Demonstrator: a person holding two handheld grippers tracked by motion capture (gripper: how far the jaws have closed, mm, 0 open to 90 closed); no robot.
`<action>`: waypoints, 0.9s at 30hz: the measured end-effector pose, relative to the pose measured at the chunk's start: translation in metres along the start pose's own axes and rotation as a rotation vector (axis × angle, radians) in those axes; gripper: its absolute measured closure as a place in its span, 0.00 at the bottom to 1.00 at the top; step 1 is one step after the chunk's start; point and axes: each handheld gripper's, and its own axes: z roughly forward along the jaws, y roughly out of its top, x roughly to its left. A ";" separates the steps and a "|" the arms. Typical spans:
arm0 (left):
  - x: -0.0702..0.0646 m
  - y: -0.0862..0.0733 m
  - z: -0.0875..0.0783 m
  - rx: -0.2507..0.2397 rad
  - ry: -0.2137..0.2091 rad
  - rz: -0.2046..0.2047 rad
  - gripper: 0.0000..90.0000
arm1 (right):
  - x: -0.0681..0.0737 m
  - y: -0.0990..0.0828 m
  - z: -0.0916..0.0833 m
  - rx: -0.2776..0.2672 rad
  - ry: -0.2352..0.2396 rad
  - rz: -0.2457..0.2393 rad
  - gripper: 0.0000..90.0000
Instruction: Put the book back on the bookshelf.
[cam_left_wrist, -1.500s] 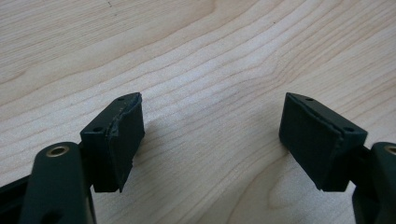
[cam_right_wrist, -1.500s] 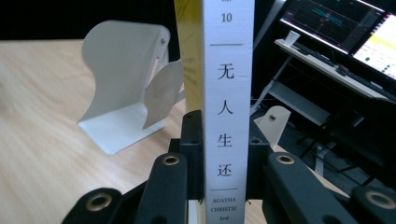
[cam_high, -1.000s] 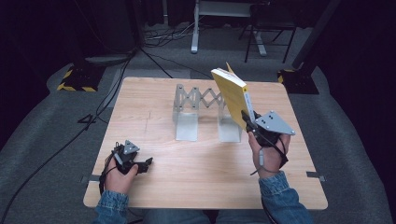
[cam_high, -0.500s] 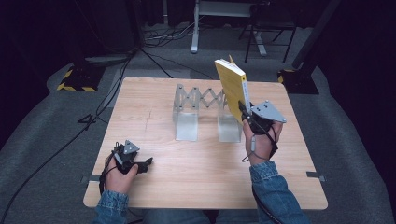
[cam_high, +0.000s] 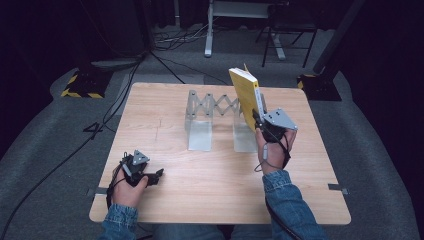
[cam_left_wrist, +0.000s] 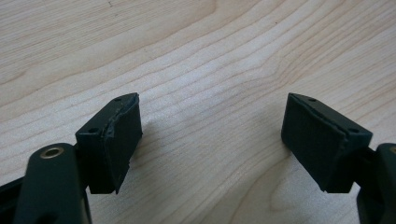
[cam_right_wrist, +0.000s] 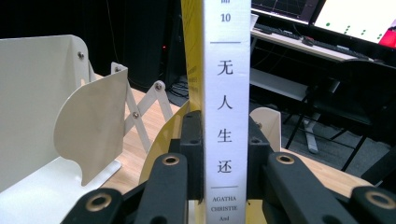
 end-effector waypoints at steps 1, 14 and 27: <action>0.000 0.000 0.000 0.000 0.000 0.000 0.23 | 0.000 -0.001 0.001 -0.002 -0.004 0.008 0.85; 0.000 0.001 0.000 0.002 0.000 0.004 0.23 | 0.004 -0.012 0.009 0.014 0.007 0.037 0.84; -0.001 0.001 0.001 -0.001 -0.003 0.003 0.23 | 0.011 -0.020 0.016 0.038 0.083 0.116 0.83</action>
